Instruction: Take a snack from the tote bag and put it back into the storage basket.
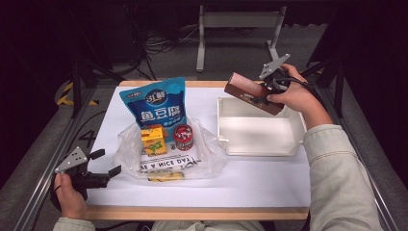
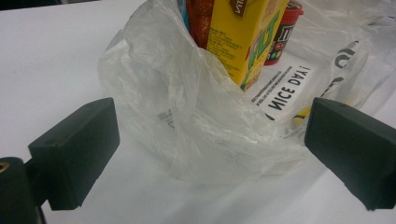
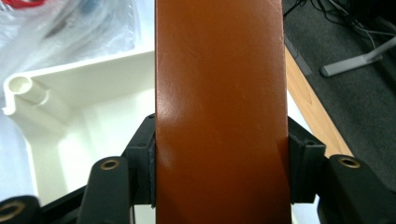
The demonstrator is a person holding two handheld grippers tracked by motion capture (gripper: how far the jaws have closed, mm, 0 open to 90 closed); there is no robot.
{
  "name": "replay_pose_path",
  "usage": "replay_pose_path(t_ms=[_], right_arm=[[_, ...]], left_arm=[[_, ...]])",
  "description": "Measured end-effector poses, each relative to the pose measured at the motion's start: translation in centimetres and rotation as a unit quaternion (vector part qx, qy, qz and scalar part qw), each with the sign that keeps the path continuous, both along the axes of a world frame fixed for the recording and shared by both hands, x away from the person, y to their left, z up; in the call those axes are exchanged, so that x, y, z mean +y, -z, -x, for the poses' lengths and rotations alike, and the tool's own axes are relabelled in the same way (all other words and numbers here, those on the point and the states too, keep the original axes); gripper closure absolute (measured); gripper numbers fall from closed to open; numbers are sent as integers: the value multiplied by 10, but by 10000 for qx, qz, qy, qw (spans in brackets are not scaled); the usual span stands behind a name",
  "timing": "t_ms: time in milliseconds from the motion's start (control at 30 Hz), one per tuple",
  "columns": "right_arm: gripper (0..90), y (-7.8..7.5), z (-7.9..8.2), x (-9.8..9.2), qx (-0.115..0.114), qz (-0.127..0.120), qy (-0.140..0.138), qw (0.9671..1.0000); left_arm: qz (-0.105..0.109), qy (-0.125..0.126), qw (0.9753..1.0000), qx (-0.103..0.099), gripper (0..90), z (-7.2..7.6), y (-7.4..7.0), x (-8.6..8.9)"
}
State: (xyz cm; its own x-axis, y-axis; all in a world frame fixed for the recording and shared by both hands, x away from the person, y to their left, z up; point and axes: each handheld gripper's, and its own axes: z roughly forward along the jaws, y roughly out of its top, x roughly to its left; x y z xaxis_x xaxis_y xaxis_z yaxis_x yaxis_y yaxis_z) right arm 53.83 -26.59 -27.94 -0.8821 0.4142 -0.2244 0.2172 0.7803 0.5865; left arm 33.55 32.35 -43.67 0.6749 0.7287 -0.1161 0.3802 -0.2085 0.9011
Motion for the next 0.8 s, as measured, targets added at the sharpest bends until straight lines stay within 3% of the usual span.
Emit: replay_pose_path(t_ms=[333,800], right_arm=[[426,17,-6,-5,43,97,79,9999],[426,47,-12,-2,307,289,60,9991]], left_arm=[[-18,10,10000,20,38,-1,1,0],[-22,51,10000,34,38,-1,1,0]])
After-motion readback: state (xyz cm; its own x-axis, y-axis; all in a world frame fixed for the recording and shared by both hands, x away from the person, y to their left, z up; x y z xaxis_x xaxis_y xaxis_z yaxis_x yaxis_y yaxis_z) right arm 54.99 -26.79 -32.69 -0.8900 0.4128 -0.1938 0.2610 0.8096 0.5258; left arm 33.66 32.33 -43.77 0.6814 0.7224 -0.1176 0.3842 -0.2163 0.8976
